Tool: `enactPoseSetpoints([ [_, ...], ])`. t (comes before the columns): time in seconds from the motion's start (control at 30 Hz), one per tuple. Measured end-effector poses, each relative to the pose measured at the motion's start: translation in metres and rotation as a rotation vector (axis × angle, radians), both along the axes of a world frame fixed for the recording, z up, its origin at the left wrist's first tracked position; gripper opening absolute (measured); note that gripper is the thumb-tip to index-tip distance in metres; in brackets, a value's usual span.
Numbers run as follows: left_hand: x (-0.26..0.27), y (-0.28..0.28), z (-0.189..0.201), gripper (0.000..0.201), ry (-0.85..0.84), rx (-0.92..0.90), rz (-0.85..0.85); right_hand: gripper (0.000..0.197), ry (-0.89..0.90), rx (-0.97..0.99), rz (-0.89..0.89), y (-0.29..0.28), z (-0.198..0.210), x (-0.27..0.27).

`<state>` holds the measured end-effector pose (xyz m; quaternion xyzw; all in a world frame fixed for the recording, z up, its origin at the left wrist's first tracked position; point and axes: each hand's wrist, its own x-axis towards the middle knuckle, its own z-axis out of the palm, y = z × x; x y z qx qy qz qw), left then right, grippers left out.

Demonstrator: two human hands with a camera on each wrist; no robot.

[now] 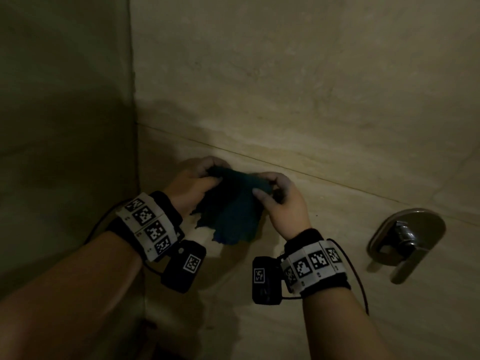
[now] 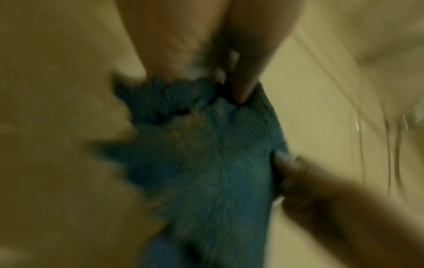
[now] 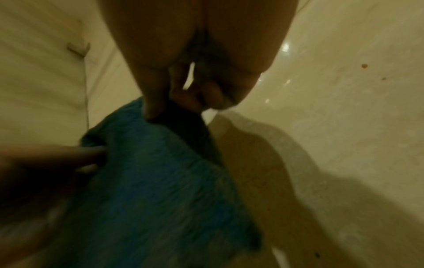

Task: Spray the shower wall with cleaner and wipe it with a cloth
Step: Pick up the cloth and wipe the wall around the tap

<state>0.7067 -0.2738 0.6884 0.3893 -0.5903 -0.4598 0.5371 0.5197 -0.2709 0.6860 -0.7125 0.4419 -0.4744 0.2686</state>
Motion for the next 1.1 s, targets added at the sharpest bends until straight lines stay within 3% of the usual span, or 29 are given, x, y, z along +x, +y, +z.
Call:
enactPoseSetpoints([
  [0.2,0.01,-0.015,0.01,0.022,-0.432,-0.104,0.286,0.015,0.112,-0.167,-0.333,-0.009,0.014,0.011],
  [0.37,0.008,-0.029,0.031,0.02,-0.317,-0.072,0.276,0.042,0.229,-0.399,-0.38,-0.013,0.009,0.031],
  [0.43,0.008,-0.034,0.036,0.019,-0.275,-0.088,0.298,0.047,0.444,-0.525,-0.334,-0.016,-0.007,0.035],
  [0.53,0.016,-0.039,0.04,0.02,-0.302,-0.126,0.303,0.054,0.833,-0.555,-0.341,-0.026,-0.02,0.03],
  [0.6,0.026,-0.041,0.039,0.022,-0.484,-0.263,0.458,0.073,1.059,-0.467,-0.302,-0.028,-0.015,0.024],
  [0.67,0.038,-0.044,0.032,0.035,-0.67,-0.474,0.693,0.079,1.206,-0.366,-0.24,-0.028,-0.011,0.02],
  [0.73,0.046,-0.048,0.025,0.057,-0.798,-0.51,0.807,0.078,1.249,-0.335,-0.252,-0.028,-0.005,0.023],
  [0.8,0.051,-0.053,0.022,0.072,-0.946,-0.405,0.816,0.08,1.244,-0.303,-0.283,-0.028,0.01,0.034],
  [0.97,0.058,-0.057,0.016,0.075,-1.077,-0.339,0.719,0.076,1.148,-0.384,-0.391,-0.033,0.059,0.064],
  [1.1,0.061,-0.057,0.015,0.078,-1.095,-0.327,0.69,0.073,1.167,-0.387,-0.325,-0.034,0.04,0.063],
])
